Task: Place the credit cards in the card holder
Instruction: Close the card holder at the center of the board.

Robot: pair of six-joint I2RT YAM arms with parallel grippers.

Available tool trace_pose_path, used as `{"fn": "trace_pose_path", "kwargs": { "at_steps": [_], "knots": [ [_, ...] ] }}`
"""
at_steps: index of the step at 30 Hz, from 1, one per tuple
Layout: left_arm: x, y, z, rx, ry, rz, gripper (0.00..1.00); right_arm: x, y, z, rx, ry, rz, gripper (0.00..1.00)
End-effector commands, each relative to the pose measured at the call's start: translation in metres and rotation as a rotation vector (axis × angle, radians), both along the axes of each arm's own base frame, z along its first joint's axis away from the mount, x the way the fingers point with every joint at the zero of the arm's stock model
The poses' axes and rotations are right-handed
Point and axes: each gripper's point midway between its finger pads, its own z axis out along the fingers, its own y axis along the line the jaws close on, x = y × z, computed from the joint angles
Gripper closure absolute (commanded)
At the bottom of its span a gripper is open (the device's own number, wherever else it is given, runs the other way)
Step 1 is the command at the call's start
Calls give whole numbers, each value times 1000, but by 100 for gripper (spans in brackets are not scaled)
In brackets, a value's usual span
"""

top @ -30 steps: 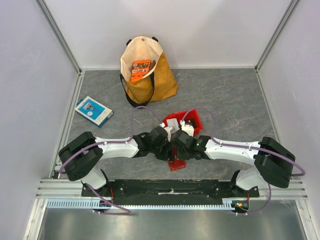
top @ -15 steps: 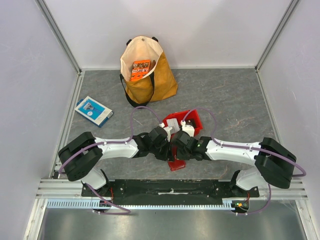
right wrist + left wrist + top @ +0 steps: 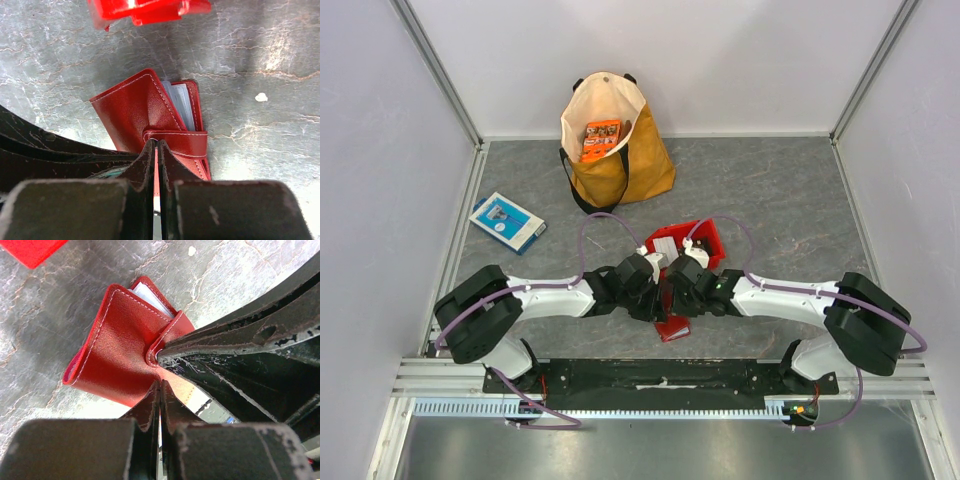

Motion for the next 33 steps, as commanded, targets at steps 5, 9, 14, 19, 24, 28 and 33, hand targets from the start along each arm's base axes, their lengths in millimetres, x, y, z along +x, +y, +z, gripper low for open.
{"fn": "trace_pose_path", "kwargs": {
  "at_steps": [5,9,14,19,24,28,33],
  "knots": [
    [-3,4,2,6,-36,-13,98,-59,-100,-73,-425,213,15,94],
    [1,6,4,27,-51,-6,97,-53,-100,-72,-476,207,30,94],
    [3,8,-1,64,-34,9,97,-53,-100,-72,-534,233,66,95],
    [3,11,-3,62,-33,31,97,-63,-104,-82,-603,289,95,95],
    [5,12,-2,53,-43,43,97,-80,-109,-97,-585,340,62,96],
    [7,14,-2,50,-47,69,98,-88,-112,-107,-589,351,38,96],
    [11,30,-1,49,-76,158,97,-101,-122,-120,-609,376,9,96]
  ]
}}
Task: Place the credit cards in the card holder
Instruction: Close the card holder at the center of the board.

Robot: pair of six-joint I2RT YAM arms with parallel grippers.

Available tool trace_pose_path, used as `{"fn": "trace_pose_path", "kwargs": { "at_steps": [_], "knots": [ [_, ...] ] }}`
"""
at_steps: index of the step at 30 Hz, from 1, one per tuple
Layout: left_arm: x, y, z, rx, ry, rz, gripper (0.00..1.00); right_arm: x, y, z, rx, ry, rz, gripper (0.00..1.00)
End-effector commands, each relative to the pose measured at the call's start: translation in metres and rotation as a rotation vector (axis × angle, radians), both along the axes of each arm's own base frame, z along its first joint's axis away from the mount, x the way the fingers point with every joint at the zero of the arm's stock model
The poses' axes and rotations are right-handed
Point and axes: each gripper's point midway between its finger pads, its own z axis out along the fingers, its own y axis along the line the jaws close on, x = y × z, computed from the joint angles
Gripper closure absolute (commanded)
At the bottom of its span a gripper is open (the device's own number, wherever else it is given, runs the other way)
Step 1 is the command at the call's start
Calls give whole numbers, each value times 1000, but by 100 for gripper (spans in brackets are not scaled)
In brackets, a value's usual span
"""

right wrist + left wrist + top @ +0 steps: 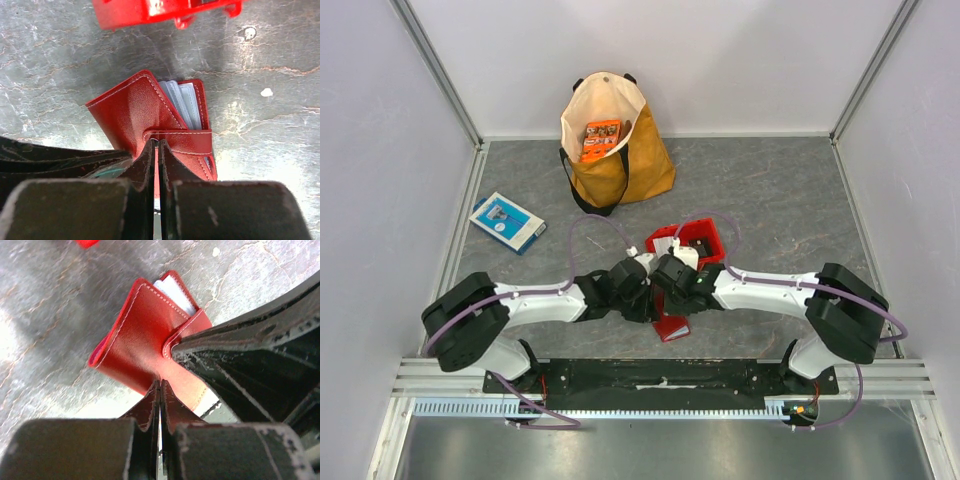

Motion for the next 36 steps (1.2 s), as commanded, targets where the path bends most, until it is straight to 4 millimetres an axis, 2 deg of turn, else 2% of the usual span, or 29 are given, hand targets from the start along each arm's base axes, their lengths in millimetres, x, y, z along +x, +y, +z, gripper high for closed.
{"fn": "trace_pose_path", "kwargs": {
  "at_steps": [1,3,9,16,22,26,28,31,33,36],
  "knots": [
    [6,20,-1,13,-54,114,97,-101,-131,-118,-487,339,-8,96],
    [4,27,-1,6,-55,141,96,-102,-130,-118,-485,328,-26,96],
    [5,29,6,-45,-74,173,95,-111,-132,-121,-477,336,-47,96],
    [8,25,8,-46,-90,154,95,-121,-135,-129,-554,384,23,94],
    [8,26,8,-54,-91,161,95,-131,-135,-132,-562,414,34,94],
    [9,26,6,-55,-90,162,95,-144,-140,-143,-567,470,37,93],
    [8,27,6,-54,-88,156,95,-146,-139,-143,-564,471,34,93],
    [7,28,6,-57,-92,155,95,-128,-127,-131,-539,388,22,92],
    [8,29,7,-57,-95,155,95,-106,-104,-117,-479,301,18,89],
    [9,27,10,-63,-98,144,96,-69,-81,-86,-433,162,-7,85]
  ]
}}
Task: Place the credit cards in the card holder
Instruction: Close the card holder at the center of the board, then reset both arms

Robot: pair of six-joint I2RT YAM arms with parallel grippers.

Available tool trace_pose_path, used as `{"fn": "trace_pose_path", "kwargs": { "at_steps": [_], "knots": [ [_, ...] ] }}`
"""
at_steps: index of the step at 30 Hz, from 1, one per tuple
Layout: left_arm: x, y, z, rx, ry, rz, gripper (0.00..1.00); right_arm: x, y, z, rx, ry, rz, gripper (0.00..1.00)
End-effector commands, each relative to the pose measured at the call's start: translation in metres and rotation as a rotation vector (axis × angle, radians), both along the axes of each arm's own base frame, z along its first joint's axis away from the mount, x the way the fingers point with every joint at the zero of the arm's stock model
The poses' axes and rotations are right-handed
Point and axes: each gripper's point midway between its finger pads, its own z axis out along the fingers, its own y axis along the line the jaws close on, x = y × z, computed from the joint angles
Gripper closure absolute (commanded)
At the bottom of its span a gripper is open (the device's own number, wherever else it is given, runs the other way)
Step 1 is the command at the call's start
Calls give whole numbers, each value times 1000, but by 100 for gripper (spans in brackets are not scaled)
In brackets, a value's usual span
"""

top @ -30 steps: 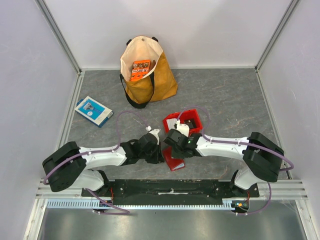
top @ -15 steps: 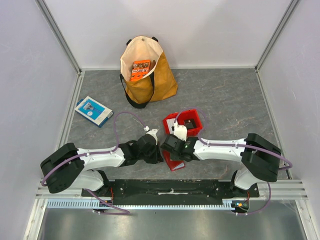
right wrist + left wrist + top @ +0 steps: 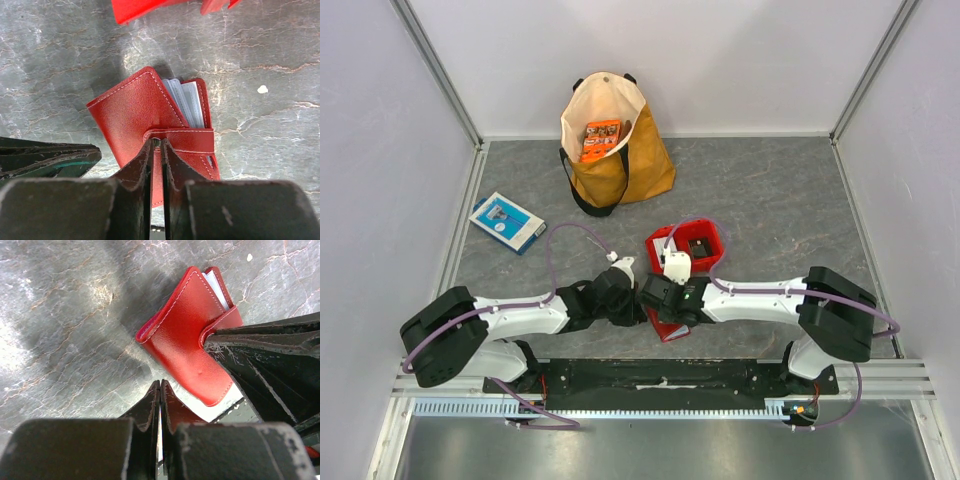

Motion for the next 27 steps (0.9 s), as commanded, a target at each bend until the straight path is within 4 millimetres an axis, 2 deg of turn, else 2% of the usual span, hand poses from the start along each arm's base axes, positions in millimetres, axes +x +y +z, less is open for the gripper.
{"fn": "trace_pose_path", "kwargs": {
  "at_steps": [1,3,5,7,10,18,22,27],
  "knots": [
    [9,-7,14,-44,-44,5,96,-56,-79,-73,-303,296,-64,83],
    [10,-9,16,-42,-43,1,95,-35,-70,-50,-252,219,-89,80],
    [11,-10,17,-41,-45,1,95,-18,-64,-27,-191,149,-115,72],
    [12,-11,19,-43,-48,1,95,-6,-56,-3,-117,90,-119,69],
    [14,-14,22,-41,-51,-5,95,4,-55,18,-57,38,-133,68],
    [18,-26,26,-31,-53,-52,95,5,-71,31,21,-2,-186,67],
    [19,-33,26,-34,-45,-76,95,12,-74,54,131,-71,-228,64],
    [17,-38,24,-36,-31,-98,93,17,-101,56,177,-85,-311,57]
  ]
}}
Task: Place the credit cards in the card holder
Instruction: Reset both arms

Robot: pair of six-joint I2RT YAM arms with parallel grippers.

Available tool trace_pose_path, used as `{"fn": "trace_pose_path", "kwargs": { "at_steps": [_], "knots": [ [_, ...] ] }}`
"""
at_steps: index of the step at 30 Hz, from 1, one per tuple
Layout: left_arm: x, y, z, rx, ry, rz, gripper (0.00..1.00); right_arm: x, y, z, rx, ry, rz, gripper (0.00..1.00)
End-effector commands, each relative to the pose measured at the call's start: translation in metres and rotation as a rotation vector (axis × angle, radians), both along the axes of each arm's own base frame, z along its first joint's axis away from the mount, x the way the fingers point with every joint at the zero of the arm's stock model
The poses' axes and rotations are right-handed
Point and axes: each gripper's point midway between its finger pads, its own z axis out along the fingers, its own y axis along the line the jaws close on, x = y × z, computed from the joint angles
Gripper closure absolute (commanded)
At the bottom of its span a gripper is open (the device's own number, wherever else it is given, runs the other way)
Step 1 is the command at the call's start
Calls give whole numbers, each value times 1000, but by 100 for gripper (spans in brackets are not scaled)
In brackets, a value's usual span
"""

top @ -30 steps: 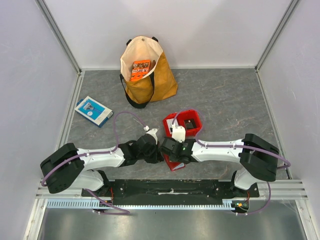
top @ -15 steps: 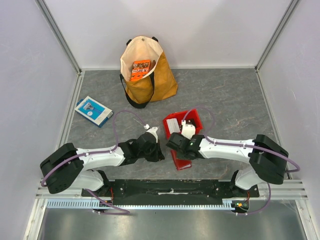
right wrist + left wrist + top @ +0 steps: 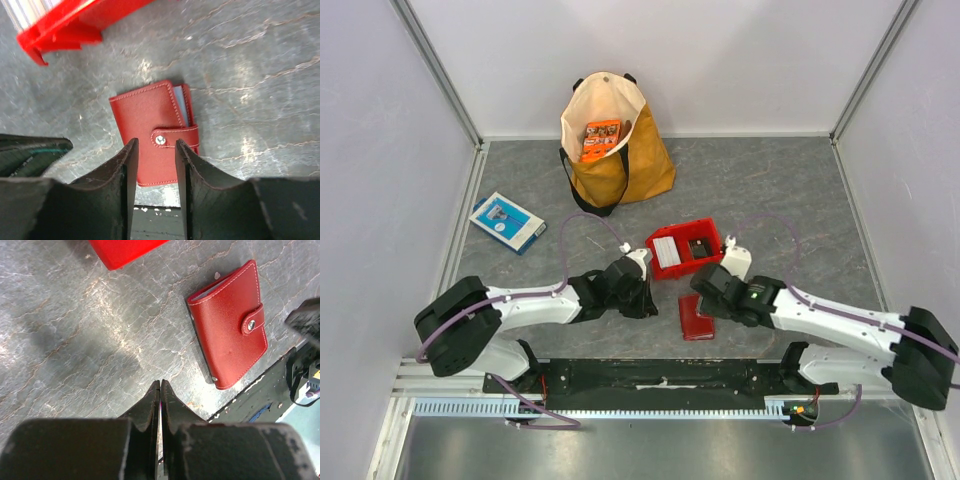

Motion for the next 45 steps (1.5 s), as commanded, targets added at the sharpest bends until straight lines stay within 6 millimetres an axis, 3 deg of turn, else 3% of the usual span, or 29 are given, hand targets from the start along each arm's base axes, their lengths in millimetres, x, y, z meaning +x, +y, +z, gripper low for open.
{"fn": "trace_pose_path", "kwargs": {
  "at_steps": [1,5,7,11,17,28,31,36,42,45],
  "knots": [
    [4,-13,9,-24,-25,-56,92,10,-24,1,31,-36,-116,54],
    [2,-22,9,-48,-9,-81,90,8,-45,-24,10,40,-162,46],
    [2,-28,11,-68,4,-93,89,9,-42,-33,34,67,-139,45],
    [0,-37,10,-89,26,-109,87,14,-22,-42,119,82,-67,43],
    [-2,-32,1,-76,56,-82,87,2,3,-51,208,155,25,43],
    [3,-10,-6,-30,65,26,87,-27,44,-39,241,161,84,43],
    [10,-4,2,-13,30,41,87,-22,27,-39,152,124,49,40],
    [16,29,11,75,-19,84,86,9,-16,-11,27,-13,-42,28],
    [21,69,20,89,-35,176,51,40,-64,27,25,-147,-135,16],
    [27,90,27,54,-26,230,44,48,-81,38,4,-173,-169,7]
  ]
}}
